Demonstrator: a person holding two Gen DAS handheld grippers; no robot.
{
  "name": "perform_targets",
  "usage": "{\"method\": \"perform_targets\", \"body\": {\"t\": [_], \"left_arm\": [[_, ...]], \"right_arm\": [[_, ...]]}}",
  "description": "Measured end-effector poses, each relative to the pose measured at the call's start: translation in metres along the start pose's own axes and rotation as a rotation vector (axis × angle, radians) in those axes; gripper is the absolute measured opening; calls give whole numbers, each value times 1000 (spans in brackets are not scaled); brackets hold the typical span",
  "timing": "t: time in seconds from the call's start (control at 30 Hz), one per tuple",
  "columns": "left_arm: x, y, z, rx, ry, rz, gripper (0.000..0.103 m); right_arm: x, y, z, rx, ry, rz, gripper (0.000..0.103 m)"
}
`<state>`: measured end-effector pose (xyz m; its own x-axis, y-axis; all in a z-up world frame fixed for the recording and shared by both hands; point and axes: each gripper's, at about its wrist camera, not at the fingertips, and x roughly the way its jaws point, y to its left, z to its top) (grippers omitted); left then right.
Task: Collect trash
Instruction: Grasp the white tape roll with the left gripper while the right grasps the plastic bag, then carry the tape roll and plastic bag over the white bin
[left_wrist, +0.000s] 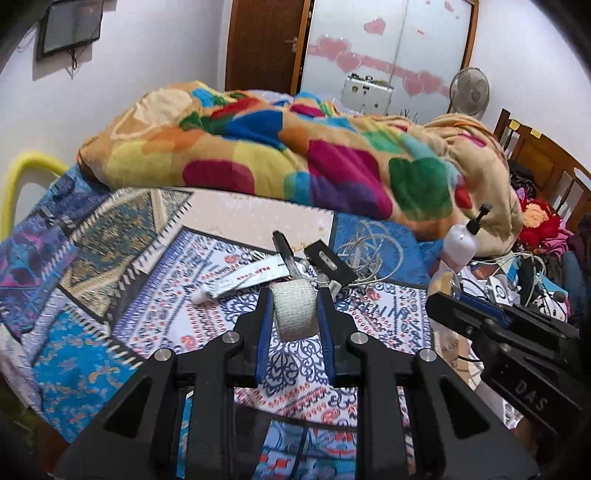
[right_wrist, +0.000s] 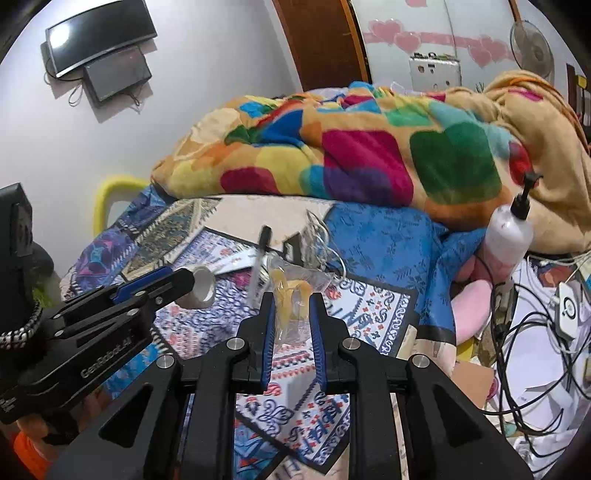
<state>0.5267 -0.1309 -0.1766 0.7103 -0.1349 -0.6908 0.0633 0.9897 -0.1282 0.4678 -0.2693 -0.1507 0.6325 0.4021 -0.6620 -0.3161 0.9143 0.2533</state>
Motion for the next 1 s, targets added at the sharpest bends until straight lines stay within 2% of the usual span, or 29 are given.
{"method": "perform_targets", "body": {"t": [0.47, 0.63, 1.0], "left_arm": [[-131, 12, -3, 1, -137, 30, 23], [-176, 24, -17, -16, -174, 43, 23], [-250, 72, -62, -48, -190, 96, 23]], "right_arm": [[-84, 67, 9, -93, -105, 36, 16], [-107, 86, 2, -99, -117, 56, 16], [-144, 142, -23, -153, -131, 70, 16]]}}
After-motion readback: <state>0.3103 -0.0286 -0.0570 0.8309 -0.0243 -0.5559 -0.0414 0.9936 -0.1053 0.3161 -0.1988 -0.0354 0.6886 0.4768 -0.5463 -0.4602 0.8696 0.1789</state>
